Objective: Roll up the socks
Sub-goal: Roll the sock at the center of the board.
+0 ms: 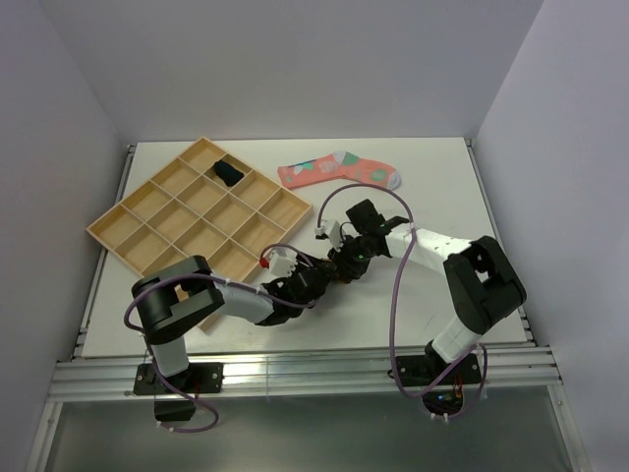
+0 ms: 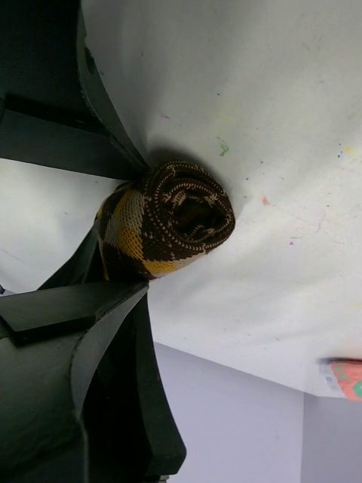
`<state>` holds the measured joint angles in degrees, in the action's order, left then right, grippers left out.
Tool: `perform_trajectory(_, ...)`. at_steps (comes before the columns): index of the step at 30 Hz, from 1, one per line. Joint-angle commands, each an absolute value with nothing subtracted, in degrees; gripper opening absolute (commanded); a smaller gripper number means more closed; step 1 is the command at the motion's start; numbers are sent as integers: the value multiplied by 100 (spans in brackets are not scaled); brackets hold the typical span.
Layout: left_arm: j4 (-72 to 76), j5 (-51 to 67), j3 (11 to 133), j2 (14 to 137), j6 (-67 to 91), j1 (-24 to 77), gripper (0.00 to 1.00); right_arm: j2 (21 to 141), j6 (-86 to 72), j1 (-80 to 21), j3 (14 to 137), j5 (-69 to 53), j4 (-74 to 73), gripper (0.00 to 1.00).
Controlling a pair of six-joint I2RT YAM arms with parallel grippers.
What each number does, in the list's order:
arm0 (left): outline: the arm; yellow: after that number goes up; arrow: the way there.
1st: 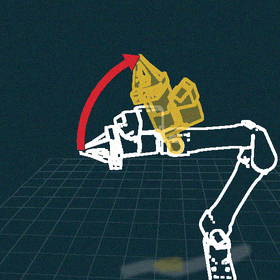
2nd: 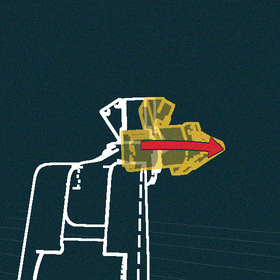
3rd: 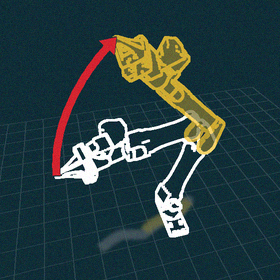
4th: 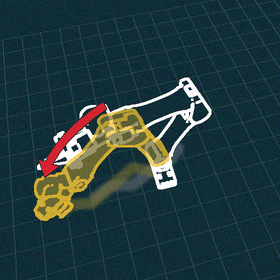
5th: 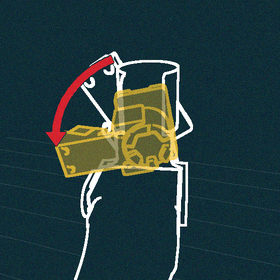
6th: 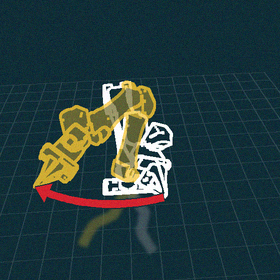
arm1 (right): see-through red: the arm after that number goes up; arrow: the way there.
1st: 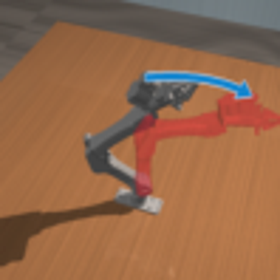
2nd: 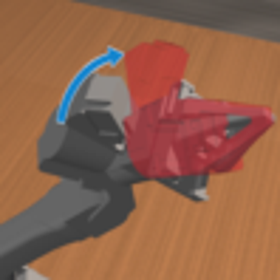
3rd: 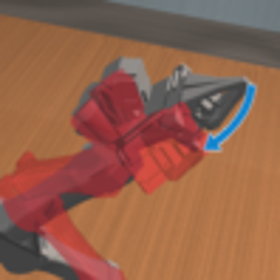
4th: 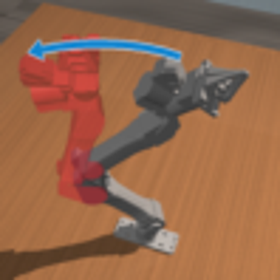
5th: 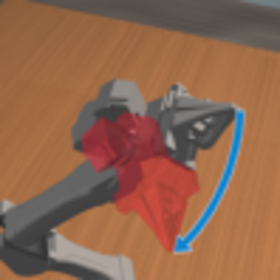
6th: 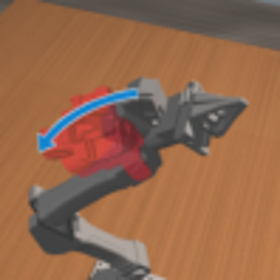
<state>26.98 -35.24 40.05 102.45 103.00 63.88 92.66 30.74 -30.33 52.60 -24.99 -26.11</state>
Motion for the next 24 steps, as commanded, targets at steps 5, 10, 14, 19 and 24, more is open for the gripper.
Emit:
perform_trajectory(5, 1601, -3481, 4657, 10336, 10485, 6170, 60, 9589, 3155, -3023, 4983, -2224, -3507, 0)
perform_trajectory(10, 1363, -3218, 4790, 10546, 10556, 6100, 58, 9563, 3208, -3023, 4992, -2285, -3586, 0)
perform_trajectory(14, 1047, -2997, 5106, 10740, 10512, 6012, 55, 9536, 3234, -3032, 4992, -2311, -3612, 0)
perform_trajectory(19, 484, -2900, 5423, 10925, 10538, 5968, 48, 9545, 3278, -3023, 4992, -2382, -3647, 0)
perform_trajectory(24, 194, -2786, 5669, 11091, 10459, 5924, 28, 9545, 3322, -3023, 5036, -2478, -3753, 0)
